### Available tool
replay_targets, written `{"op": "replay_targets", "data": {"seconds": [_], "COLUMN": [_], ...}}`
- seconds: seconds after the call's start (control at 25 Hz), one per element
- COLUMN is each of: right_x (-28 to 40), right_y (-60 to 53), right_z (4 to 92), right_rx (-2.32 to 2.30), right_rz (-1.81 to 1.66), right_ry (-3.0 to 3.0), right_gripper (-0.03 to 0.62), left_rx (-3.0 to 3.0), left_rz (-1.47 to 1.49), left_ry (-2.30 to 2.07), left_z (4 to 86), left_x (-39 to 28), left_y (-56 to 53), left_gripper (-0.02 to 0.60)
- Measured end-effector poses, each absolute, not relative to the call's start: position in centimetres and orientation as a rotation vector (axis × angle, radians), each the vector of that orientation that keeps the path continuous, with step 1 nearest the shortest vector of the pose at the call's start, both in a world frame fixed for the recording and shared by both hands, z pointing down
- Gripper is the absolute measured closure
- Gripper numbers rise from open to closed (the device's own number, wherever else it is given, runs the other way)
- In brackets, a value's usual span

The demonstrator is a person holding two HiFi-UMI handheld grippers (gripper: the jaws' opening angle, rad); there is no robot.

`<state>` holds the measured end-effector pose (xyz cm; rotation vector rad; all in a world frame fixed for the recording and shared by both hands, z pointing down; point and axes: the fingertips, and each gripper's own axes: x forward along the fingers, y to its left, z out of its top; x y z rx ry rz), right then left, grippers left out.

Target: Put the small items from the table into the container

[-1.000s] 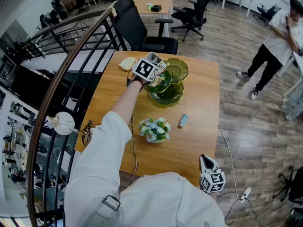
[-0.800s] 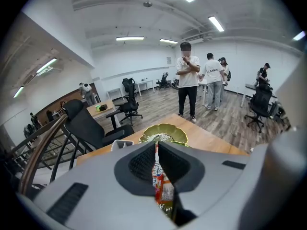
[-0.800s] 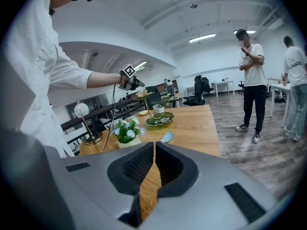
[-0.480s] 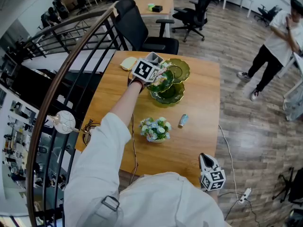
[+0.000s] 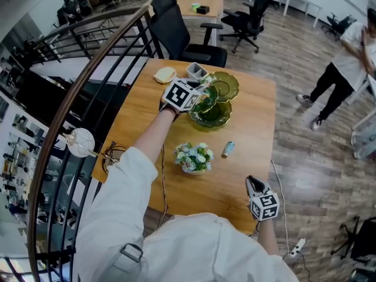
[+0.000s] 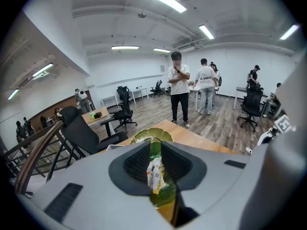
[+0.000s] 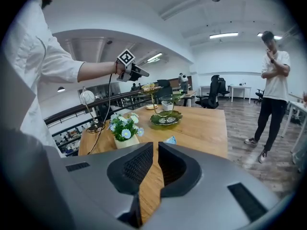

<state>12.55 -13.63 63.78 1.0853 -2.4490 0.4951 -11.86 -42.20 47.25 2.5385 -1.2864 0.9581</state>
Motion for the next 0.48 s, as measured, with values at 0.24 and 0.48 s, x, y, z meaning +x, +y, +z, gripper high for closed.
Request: {"op": "replay_targets", "data": {"seconds": [0.24, 0.48], "right_x": [11.5, 10.4], "right_y": [-16.9, -20.3], "right_z": [63.9, 64.4], "right_rx": [0.936, 0.749], "right_rz": [0.333, 0.071], "right_ry": [-2.41, -2.322], "right_gripper": [0.576, 0.576], "left_rx": [2.59, 2.643], "left_rz": [0.885, 0.779], "left_ry": [-1.269, -1.231], "left_z": [46.1, 45.4], "left_x": [-11.5, -10.7], "left_y": [-38.8, -35.0], "left_gripper": [0.514, 0.512]}}
